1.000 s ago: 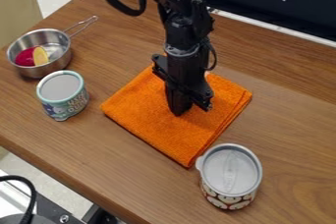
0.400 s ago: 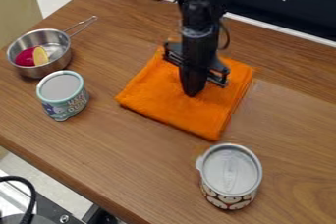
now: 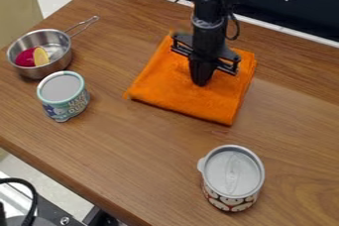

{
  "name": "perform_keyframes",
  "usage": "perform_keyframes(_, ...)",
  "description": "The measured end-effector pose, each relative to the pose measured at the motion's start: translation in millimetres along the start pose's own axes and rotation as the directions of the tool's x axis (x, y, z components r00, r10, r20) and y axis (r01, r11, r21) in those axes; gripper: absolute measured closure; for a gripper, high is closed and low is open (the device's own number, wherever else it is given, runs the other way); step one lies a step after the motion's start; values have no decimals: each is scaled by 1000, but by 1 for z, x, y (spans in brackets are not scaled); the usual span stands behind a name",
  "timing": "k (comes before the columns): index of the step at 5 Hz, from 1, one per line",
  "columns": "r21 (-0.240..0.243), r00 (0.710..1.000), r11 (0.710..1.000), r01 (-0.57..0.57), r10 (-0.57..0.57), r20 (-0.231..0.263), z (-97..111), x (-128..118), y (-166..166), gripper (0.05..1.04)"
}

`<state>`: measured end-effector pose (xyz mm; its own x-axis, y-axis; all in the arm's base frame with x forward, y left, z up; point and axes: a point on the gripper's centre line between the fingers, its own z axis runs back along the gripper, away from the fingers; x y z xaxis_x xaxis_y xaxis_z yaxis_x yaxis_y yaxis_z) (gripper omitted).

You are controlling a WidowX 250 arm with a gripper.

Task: Move the orange clothe to the top left of the table

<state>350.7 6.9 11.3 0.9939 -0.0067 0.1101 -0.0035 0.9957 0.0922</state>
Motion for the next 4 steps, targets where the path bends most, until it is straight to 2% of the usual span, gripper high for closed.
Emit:
perform_keyframes(3, 91, 993, 991, 100, -105, 54, -6, 37, 22, 1031)
perform_keyframes(4, 87, 986, 984, 156, -161, 51, -8, 41, 33, 1031)
